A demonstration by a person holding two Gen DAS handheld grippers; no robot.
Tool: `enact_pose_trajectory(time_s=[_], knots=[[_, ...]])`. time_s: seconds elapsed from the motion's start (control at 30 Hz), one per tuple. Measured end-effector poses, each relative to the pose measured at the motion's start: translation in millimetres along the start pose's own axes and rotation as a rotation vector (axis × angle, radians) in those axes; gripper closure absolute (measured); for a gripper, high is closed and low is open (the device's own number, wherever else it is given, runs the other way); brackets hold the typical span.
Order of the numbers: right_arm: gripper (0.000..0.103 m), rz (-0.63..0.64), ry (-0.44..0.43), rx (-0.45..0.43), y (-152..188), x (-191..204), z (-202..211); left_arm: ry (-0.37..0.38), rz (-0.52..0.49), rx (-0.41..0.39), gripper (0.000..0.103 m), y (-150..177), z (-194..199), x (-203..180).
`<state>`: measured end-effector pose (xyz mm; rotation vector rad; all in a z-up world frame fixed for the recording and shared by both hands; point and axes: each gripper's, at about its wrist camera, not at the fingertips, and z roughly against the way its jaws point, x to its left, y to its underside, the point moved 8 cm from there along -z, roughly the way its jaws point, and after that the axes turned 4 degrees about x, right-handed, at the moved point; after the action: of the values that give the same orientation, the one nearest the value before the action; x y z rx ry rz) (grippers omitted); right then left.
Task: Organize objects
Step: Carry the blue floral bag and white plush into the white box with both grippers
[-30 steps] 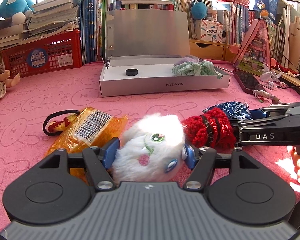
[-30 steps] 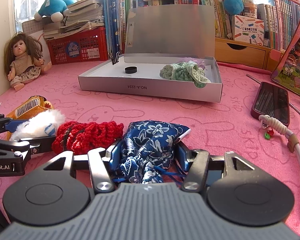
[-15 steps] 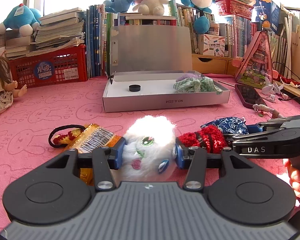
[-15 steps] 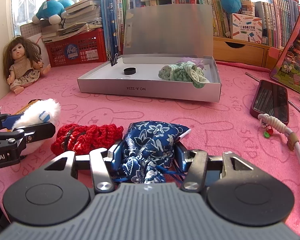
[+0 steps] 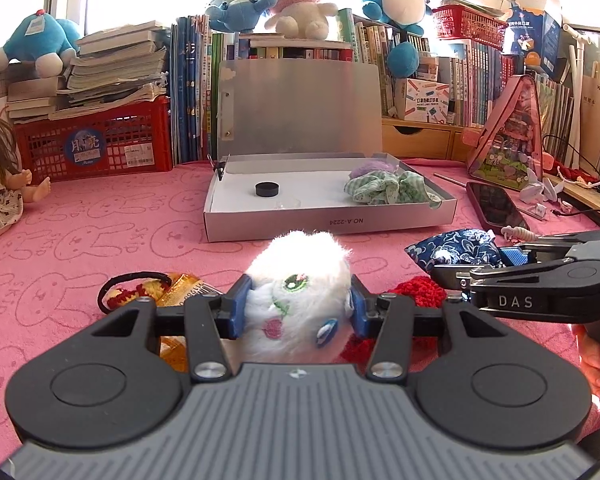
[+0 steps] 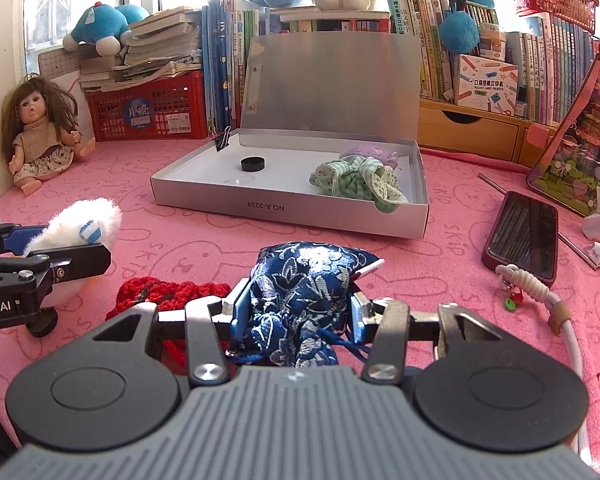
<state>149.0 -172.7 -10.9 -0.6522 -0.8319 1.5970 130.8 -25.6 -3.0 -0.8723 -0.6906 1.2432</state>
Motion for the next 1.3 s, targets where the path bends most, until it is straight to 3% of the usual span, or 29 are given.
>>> enact_pose_trajectory(time_s=[0.7, 1.3], knots=[[0.052, -0.047, 0.032, -0.001, -31, -20, -6, 0.019, 0.023, -0.007, 0.048, -51, -25, 8], [0.052, -0.107, 0.010, 0.014, -75, -46, -26, 0.062, 0.084, 0.036, 0.048, -109, -73, 24]])
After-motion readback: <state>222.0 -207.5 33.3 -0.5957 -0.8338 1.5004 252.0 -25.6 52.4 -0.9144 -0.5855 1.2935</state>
